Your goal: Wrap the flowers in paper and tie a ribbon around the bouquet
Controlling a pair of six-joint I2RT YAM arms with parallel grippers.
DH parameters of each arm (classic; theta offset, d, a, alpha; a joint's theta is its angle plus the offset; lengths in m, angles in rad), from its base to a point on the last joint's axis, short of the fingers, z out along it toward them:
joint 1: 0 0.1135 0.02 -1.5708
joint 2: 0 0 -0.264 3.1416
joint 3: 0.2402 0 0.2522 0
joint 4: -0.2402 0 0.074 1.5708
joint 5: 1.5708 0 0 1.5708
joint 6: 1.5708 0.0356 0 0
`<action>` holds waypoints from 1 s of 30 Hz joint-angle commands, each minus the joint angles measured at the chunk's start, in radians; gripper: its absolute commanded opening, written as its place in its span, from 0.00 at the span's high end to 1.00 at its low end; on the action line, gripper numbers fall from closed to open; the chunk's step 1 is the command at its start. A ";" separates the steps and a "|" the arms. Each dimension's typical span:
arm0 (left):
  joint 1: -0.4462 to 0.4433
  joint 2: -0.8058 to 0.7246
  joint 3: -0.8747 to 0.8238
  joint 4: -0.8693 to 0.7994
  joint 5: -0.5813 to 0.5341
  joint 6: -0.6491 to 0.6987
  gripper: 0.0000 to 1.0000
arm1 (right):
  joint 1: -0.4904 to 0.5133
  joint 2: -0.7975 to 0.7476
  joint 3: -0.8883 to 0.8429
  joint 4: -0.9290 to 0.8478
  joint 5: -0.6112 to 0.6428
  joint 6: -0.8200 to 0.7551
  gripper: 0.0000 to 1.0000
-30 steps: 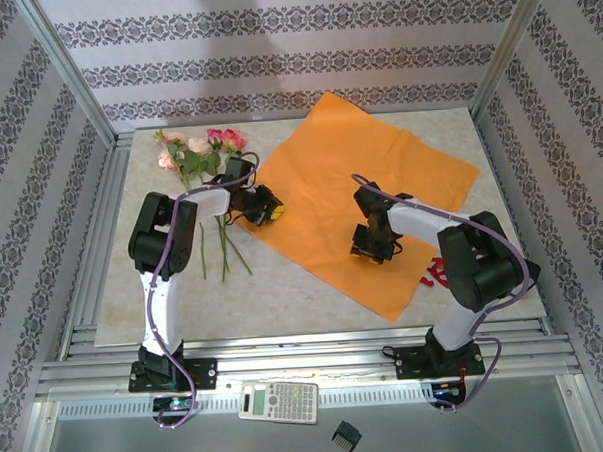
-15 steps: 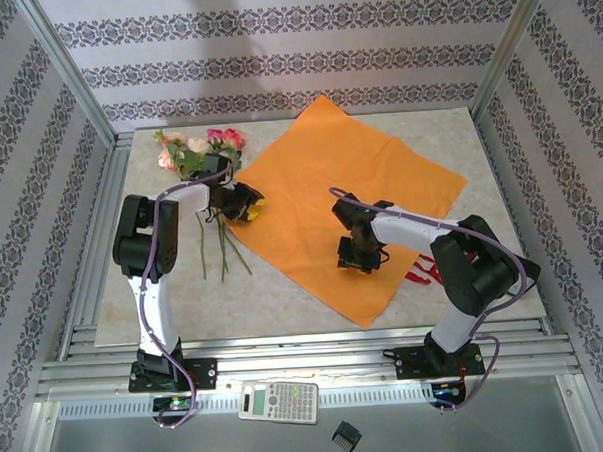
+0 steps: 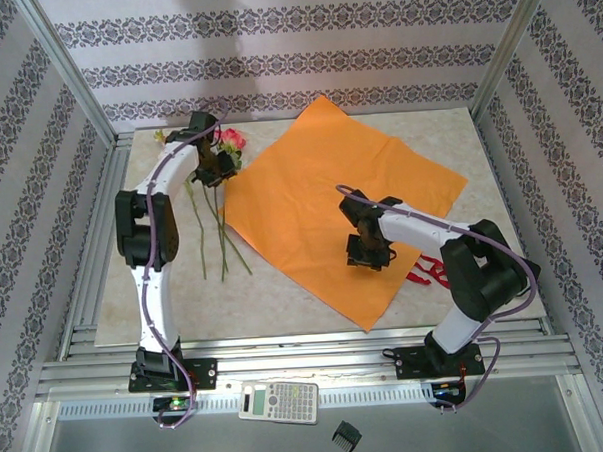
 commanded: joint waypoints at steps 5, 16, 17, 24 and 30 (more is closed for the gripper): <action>0.007 0.116 0.110 -0.160 -0.097 0.139 0.77 | -0.093 -0.025 -0.099 -0.081 0.090 -0.016 0.72; 0.008 0.122 0.112 -0.087 -0.110 0.192 0.66 | -0.110 -0.050 -0.094 -0.106 0.107 -0.014 0.75; 0.008 0.122 0.119 -0.085 -0.118 0.199 0.66 | -0.109 -0.050 -0.096 -0.105 0.104 -0.012 0.75; 0.008 0.180 0.179 -0.082 -0.149 0.249 0.68 | -0.105 -0.078 -0.104 -0.107 0.091 -0.004 0.76; 0.008 0.230 0.194 -0.075 -0.133 0.257 0.73 | -0.089 -0.096 -0.101 -0.118 0.084 0.006 0.75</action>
